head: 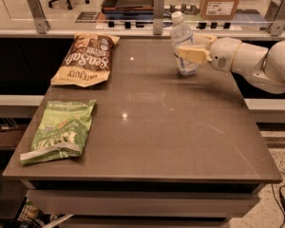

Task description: Knock blue plastic bottle over

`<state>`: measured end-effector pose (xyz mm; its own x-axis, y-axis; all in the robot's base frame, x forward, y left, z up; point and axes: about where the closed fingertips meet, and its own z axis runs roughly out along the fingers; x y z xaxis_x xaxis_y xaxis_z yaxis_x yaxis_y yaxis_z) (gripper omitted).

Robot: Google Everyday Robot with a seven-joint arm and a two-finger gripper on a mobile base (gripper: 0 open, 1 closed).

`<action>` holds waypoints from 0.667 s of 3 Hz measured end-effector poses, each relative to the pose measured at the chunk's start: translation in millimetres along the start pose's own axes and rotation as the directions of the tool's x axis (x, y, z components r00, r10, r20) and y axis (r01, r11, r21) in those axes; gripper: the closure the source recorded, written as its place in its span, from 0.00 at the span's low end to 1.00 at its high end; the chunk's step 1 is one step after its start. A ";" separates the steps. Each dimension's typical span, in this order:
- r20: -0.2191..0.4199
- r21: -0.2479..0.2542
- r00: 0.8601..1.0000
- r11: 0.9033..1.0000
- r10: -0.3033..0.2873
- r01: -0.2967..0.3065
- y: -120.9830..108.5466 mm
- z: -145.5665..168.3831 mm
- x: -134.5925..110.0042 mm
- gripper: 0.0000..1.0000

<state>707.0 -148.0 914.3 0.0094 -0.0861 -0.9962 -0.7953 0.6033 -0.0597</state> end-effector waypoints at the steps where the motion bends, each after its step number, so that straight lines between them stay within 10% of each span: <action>1: 0.000 0.000 1.000 1.000 0.000 0.000 0.1 0.1 -0.1 1.00; 2: -0.033 -0.002 0.999 1.000 -0.024 0.023 2.5 -4.0 -10.2 1.00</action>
Offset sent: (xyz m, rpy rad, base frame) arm -0.0116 -0.0097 0.0250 -0.0996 0.0026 -0.0085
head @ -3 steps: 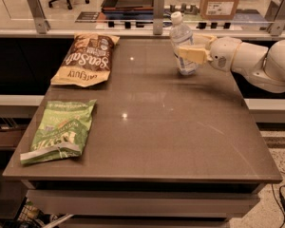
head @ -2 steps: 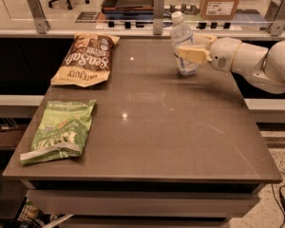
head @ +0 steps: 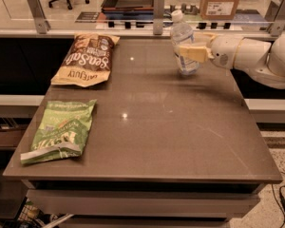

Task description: Knock blue plastic bottle over

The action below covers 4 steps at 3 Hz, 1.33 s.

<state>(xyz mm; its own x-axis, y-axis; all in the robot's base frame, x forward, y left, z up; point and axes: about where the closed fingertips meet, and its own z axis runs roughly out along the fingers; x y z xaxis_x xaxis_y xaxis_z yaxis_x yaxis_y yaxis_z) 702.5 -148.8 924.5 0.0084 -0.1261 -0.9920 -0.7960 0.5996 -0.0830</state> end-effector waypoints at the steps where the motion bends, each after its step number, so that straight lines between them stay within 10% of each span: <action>1: -0.074 0.013 0.996 0.999 -0.041 0.042 -0.3 -14.8 -23.6 1.00; 2: -0.175 0.020 0.981 0.996 -0.081 0.086 0.8 -26.4 -44.6 1.00; 4: -0.438 0.019 0.891 0.990 -0.117 0.139 -6.5 -36.5 -43.1 1.00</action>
Offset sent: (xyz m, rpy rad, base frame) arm -0.0284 -0.0337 0.0755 -0.3319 0.0714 -0.0725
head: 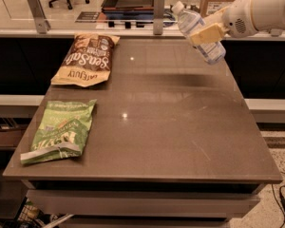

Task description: Knock blue plastic bottle over

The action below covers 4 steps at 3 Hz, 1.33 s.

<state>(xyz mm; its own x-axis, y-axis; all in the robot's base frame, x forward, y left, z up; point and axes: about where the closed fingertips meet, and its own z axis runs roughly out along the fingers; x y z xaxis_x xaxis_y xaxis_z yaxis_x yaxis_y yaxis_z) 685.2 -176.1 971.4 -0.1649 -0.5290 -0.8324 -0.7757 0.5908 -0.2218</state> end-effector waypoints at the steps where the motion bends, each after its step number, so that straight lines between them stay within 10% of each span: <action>1: -0.139 -0.011 0.990 1.000 -0.029 0.028 -0.1 8.1 12.8 1.00; 4: -0.388 -0.081 0.916 0.993 -0.105 0.080 10.6 38.9 47.3 1.00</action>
Offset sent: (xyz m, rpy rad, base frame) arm 0.0015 -0.0099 -0.0379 -0.3875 0.1893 -0.0216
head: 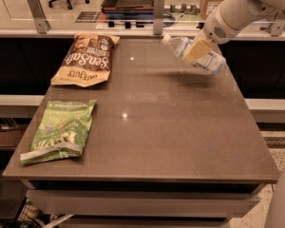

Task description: Knock blue plastic bottle over

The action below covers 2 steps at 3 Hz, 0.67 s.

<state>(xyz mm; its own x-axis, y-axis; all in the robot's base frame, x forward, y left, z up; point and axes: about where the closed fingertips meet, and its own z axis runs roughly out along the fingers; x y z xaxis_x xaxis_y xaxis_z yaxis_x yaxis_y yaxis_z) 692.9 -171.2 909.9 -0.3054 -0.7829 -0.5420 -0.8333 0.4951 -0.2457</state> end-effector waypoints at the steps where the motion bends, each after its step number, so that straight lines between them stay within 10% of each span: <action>1: -0.034 -0.042 0.999 0.999 -0.008 0.007 7.4 20.1 2.5 1.00; 2: -0.084 -0.096 0.996 0.995 -0.017 0.009 20.0 42.7 9.2 1.00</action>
Offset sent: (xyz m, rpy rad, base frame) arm -0.0038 0.0265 -0.0688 -0.0825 0.1857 0.0619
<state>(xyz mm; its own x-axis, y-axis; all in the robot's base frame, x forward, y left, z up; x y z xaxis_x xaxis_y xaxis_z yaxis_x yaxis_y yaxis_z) 693.0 -152.4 865.7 -0.3287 -0.8201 -0.4684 -0.8765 0.4496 -0.1720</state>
